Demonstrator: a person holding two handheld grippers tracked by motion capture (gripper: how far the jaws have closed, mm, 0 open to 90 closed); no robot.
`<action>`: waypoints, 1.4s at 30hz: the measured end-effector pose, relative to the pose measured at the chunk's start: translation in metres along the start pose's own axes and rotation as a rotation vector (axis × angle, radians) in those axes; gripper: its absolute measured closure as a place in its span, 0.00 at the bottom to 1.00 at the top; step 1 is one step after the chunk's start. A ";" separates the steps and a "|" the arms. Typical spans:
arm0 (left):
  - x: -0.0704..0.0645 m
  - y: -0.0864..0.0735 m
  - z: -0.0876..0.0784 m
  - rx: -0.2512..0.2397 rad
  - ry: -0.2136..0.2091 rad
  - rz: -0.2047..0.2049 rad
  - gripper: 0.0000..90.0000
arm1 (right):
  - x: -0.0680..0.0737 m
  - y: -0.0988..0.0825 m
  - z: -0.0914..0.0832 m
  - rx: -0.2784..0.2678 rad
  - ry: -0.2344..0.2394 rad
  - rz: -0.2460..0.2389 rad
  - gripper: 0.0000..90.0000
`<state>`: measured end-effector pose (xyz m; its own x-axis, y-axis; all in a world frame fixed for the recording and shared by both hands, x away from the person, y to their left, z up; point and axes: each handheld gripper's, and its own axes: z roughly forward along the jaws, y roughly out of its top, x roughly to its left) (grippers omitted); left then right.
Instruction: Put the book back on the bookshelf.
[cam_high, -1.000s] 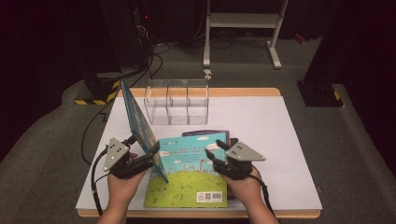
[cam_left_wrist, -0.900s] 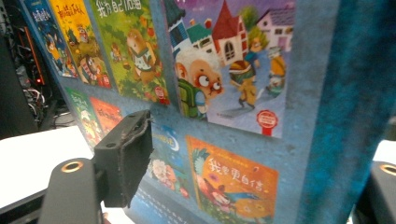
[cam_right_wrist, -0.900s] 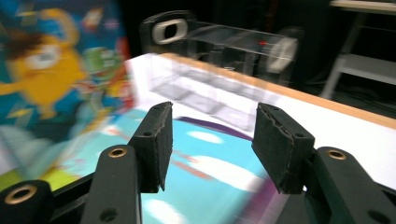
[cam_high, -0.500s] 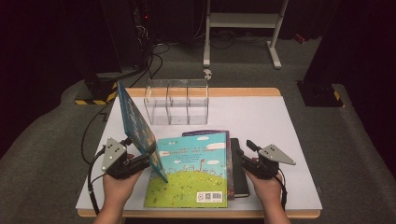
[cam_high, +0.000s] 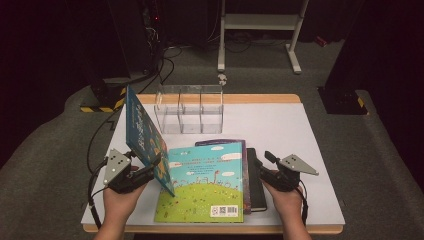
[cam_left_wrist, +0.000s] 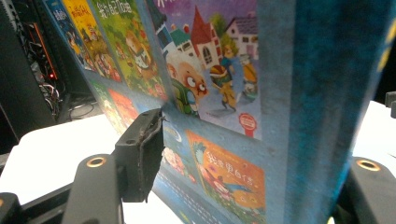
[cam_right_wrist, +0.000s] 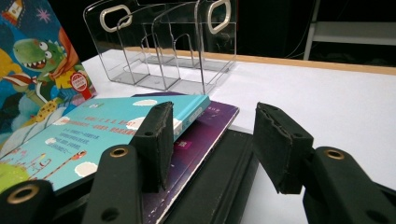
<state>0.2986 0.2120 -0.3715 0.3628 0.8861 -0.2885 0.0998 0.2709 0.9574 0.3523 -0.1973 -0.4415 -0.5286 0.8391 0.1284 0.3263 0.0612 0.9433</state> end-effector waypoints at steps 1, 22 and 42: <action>0.000 0.000 0.000 -0.003 0.001 -0.001 0.40 | 0.000 0.000 0.000 -0.001 0.003 0.004 0.53; 0.025 0.008 -0.019 -0.009 0.062 -0.006 0.67 | 0.002 -0.004 0.005 0.021 0.012 0.014 0.54; 0.035 0.015 -0.023 -0.034 0.018 0.007 0.87 | -0.001 -0.007 0.007 0.032 0.005 0.023 0.54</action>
<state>0.2914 0.2562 -0.3676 0.3461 0.8946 -0.2825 0.0662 0.2771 0.9586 0.3564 -0.1950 -0.4505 -0.5248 0.8376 0.1513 0.3632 0.0596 0.9298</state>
